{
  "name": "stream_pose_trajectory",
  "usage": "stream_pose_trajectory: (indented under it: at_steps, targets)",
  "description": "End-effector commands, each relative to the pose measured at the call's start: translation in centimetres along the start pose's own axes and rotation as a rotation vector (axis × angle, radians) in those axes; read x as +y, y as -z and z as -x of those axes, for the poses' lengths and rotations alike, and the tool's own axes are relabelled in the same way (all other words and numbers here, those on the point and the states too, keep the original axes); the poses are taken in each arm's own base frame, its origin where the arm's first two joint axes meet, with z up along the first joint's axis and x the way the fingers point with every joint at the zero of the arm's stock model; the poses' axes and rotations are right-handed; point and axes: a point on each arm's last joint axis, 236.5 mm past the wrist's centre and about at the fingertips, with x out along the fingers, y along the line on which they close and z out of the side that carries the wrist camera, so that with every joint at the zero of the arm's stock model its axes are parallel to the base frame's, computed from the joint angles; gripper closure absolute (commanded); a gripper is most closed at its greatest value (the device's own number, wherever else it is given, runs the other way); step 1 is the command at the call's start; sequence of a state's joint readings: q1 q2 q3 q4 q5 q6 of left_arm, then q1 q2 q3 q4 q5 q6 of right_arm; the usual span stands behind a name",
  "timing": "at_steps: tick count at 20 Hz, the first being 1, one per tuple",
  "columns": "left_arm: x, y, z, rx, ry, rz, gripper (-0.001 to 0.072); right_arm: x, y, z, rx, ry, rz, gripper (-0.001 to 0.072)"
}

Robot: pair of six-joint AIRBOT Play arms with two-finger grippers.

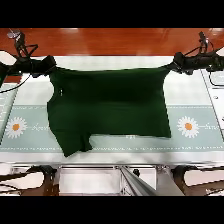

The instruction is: Fold the shirts.

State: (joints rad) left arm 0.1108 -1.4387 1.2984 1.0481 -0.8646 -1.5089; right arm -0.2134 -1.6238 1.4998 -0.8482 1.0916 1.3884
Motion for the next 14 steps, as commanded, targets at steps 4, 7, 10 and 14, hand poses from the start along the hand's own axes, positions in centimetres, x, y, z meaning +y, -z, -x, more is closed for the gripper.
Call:
stream_pose_trajectory:
  at_steps: [4,7,10,14]
  targets:
    - [3.5,9.5,1.2,0.366,-0.014,-0.034,0.0677,-2.9,8.5,0.7,0.358,0.046,0.048,0.0675]
    - [5.3,14.3,-0.4,0.464,-0.036,0.015,0.0676,-4.5,12.1,-1.7,0.424,0.085,0.025,0.0675]
    - [6.4,16.9,-0.3,0.565,-0.046,0.056,0.0019,-5.2,12.3,-2.8,0.391,0.115,-0.043,0.0106]
    - [8.2,16.0,3.3,0.572,-0.081,0.080,0.0006,-4.9,9.8,3.0,0.373,0.104,-0.009,0.0088]
